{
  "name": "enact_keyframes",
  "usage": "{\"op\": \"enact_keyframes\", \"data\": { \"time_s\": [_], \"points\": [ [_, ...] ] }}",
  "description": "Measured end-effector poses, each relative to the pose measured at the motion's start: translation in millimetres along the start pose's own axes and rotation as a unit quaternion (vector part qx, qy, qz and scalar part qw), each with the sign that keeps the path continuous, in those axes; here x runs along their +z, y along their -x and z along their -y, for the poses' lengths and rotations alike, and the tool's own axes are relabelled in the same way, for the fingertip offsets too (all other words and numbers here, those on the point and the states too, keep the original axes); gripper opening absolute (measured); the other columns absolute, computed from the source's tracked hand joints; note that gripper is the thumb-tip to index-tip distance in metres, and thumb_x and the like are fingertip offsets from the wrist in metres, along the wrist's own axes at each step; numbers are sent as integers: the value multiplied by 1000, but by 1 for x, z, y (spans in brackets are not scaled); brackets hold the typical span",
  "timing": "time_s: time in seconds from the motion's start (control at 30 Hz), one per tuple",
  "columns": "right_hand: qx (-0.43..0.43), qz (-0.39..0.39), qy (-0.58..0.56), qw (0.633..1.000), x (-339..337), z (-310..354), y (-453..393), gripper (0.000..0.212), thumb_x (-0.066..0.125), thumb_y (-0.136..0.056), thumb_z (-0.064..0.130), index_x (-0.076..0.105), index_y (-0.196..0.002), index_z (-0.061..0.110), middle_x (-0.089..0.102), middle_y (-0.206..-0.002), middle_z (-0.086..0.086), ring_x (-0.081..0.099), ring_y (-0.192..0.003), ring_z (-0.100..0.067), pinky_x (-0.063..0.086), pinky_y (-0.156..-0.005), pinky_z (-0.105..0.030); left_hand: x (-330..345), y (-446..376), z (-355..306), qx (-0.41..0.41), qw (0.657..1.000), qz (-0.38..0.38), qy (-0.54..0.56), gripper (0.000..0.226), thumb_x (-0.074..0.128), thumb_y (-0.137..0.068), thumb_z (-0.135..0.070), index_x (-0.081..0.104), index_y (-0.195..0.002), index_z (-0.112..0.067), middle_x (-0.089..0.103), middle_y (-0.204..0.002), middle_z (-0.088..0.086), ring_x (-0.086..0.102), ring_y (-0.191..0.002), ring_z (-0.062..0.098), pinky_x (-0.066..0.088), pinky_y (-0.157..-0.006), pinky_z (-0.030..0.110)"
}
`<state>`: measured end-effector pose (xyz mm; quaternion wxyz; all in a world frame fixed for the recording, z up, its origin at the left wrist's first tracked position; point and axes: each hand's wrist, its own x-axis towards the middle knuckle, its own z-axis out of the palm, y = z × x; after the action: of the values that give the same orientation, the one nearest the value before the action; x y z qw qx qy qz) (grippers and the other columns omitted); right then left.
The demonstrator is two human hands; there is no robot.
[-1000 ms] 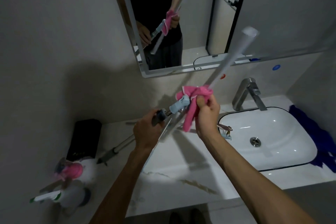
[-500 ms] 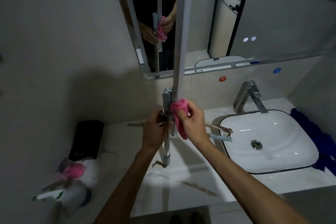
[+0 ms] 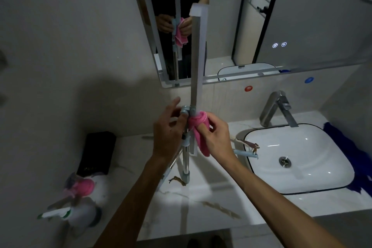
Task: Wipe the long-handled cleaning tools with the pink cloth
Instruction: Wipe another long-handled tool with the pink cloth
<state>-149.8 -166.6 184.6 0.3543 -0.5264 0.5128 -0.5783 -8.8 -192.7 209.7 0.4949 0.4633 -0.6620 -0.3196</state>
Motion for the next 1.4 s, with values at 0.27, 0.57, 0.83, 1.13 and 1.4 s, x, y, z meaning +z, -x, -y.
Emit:
{"op": "enact_keyframes", "data": {
  "time_s": [0.27, 0.57, 0.83, 1.13, 1.4],
  "points": [
    [-57, -18, -56, 997, 1, 38, -18, 20, 62, -100, 17, 71, -116, 8, 72, -102, -4, 68, -97, -23, 58, -84, -45, -7, 0, -5, 9, 1000, 16, 17, 19, 62, -96, -22, 64, -115, -27, 68, -99, -8, 67, -92, 3, 58, -76, 19],
    [-103, -12, -82, 991, 15, 67, -37, 22, 56, -102, 12, 67, -120, 5, 72, -108, -9, 70, -99, -31, 58, -84, -53, -6, 2, -11, -32, 996, 12, 80, 9, 63, -97, -17, 70, -102, -15, 72, -92, 2, 69, -78, 9, 55, -65, 17],
    [-43, -6, -71, 997, 26, 28, -19, 22, 61, -100, 18, 70, -119, 10, 73, -107, -10, 69, -101, -28, 57, -86, -56, -18, 1, 1, -8, 1000, -13, 15, 21, 63, -96, -15, 65, -117, -20, 68, -99, -3, 67, -87, 4, 54, -67, 12],
    [19, 49, 79, 995, 43, -35, 10, 17, 68, -92, 41, 74, -101, 27, 69, -82, -2, 61, -75, -19, 53, -67, -42, -39, 5, 15, -4, 998, -57, -8, 19, 61, -97, -18, 63, -115, -24, 65, -104, -12, 64, -97, -1, 51, -77, 10],
    [-9, 23, 26, 999, 69, -7, 9, 17, 65, -97, 31, 74, -108, 21, 72, -91, 4, 67, -85, -15, 58, -77, -32, -53, 14, 15, -28, 997, -74, 24, 18, 60, -98, -17, 61, -116, -17, 62, -103, -14, 61, -94, -11, 50, -71, 6]
  ]
}}
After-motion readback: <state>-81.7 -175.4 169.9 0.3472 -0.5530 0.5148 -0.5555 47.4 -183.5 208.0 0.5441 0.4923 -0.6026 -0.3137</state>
